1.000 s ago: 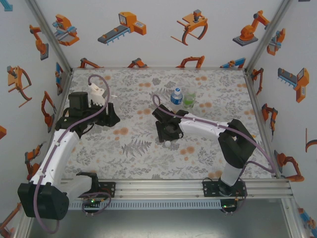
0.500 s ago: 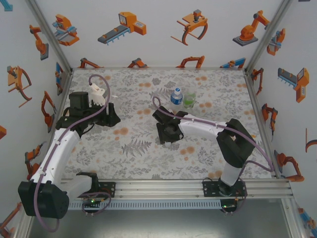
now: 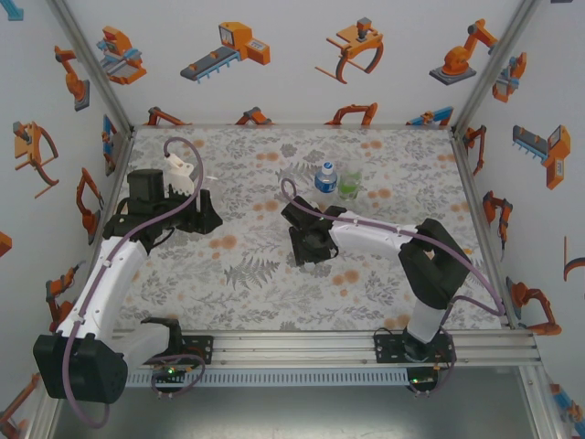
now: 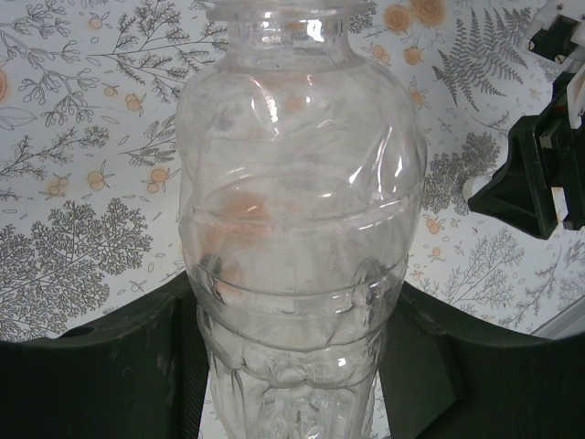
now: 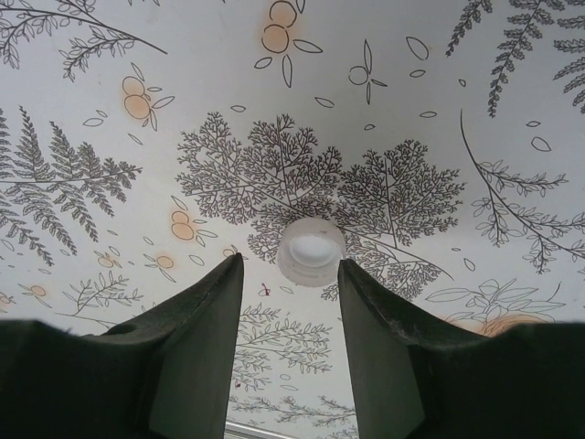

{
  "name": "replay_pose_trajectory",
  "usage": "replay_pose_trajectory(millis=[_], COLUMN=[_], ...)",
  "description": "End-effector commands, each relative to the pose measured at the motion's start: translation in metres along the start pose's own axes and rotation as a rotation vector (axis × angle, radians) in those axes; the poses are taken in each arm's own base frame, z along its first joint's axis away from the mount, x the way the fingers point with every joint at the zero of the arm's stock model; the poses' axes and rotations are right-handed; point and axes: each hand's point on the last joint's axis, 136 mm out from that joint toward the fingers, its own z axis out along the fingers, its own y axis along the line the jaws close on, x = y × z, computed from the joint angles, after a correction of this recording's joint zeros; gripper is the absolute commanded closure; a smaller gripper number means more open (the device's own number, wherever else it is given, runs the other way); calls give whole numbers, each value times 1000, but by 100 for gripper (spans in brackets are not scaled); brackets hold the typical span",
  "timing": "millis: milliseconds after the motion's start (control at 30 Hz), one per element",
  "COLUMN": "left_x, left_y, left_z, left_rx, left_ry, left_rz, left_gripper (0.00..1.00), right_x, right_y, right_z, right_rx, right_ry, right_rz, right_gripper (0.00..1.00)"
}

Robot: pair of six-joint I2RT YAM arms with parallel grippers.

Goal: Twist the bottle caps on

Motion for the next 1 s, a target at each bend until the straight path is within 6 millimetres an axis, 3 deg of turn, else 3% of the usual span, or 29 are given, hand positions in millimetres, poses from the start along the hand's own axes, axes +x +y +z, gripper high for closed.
replay_pose_trajectory(millis=[0, 567, 967], left_x=[-7, -7, -7], left_y=[-4, -4, -4], left_z=[-2, -2, -2], left_rx=[25, 24, 25], left_ry=[-17, -17, -15], left_rz=[7, 7, 7], left_gripper=[100, 100, 100], right_x=[6, 10, -4], right_y=[-2, -5, -2], right_z=[7, 11, -9], right_rx=[19, 40, 27], right_ry=[19, 40, -16], right_rz=[9, 4, 8], right_gripper=[55, 55, 54])
